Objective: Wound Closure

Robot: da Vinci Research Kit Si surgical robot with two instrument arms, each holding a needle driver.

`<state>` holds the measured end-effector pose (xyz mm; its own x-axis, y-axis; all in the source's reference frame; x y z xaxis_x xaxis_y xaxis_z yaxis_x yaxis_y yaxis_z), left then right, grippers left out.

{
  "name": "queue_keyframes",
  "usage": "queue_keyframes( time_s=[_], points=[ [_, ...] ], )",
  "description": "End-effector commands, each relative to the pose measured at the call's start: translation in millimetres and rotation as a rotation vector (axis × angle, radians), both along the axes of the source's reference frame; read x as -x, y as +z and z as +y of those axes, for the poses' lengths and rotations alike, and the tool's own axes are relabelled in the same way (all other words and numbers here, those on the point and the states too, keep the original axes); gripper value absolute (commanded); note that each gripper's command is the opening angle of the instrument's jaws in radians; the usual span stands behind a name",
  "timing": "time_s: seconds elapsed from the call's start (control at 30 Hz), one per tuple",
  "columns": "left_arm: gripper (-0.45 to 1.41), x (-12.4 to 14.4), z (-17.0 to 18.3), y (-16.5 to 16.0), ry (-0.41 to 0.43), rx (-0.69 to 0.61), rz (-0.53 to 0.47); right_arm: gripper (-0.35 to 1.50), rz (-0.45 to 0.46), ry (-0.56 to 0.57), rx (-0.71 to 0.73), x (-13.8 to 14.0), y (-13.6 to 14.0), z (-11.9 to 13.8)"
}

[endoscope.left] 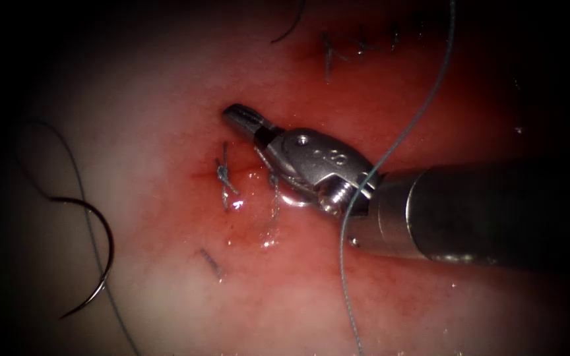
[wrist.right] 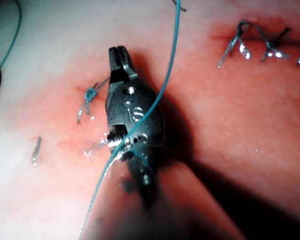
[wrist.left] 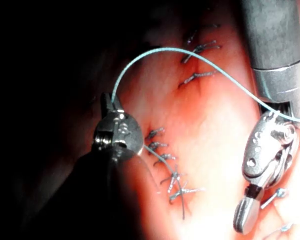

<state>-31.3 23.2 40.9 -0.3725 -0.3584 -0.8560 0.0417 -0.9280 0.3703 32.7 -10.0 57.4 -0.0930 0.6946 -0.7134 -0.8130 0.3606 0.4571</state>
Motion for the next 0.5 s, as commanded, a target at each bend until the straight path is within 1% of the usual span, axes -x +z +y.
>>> queue_keyframes(
  time_s=[0.03, 0.07, 0.1, 0.13, 0.2, 0.23, 0.27, 0.33, 0.37, 0.4, 0.43, 0.47, 0.5],
  points=[
    [-0.45, 0.6, 0.4, 0.2, 0.000, 0.004, -0.001, -0.35, 0.003, -0.006, 0.005, -0.2, 0.3, -0.5],
    [-0.45, 0.6, 0.3, 0.0, 0.002, 0.004, -0.003, -0.35, 0.010, -0.012, 0.009, 0.7, 0.1, -0.6],
    [-0.45, 0.6, 0.3, 0.0, 0.002, 0.004, -0.003, -0.35, 0.010, -0.012, 0.009, 0.7, 0.1, -0.6],
    [-0.45, 0.5, 0.2, -0.1, 0.003, 0.003, -0.004, -0.03, 0.013, -0.017, 0.009, 1.1, 0.1, -0.7],
    [-0.45, 0.2, 0.0, -0.2, 0.010, 0.008, -0.006, 0.79, 0.017, -0.034, 0.012, 2.6, -0.1, -0.8],
    [-0.45, -0.1, -0.1, -0.3, 0.013, 0.008, -0.008, 0.94, 0.015, -0.047, 0.018, 3.4, -0.2, -0.8],
    [-0.45, -0.2, -0.1, -0.3, 0.015, 0.008, -0.009, 0.99, 0.008, -0.055, 0.024, 4.2, -0.3, -0.9],
    [-0.45, -0.4, 0.0, -0.2, 0.015, 0.008, -0.008, 1.11, -0.033, -0.054, 0.035, 6.7, -0.9, -0.6],
    [-0.45, -0.5, 0.3, 0.0, 0.012, 0.008, -0.003, 1.15, -0.056, -0.047, 0.031, 9.1, -1.6, -0.3],
    [-0.45, -0.5, 0.5, 0.3, 0.010, 0.014, 0.004, 1.15, -0.067, -0.039, 0.031, 10.8, -2.1, -0.1],
    [-0.45, -0.5, 0.5, 0.3, 0.010, 0.014, 0.004, 1.15, -0.067, -0.039, 0.031, 10.8, -2.1, -0.1],
    [-0.45, -0.5, 0.8, 0.7, 0.009, 0.032, 0.023, 1.23, -0.085, -0.012, 0.043, 13.4, -2.9, 0.2],
    [-0.45, -0.6, 1.0, 1.0, 0.008, 0.049, 0.042, 1.33, -0.099, 0.022, 0.046, 15.0, -3.5, 0.4]
  ],
)
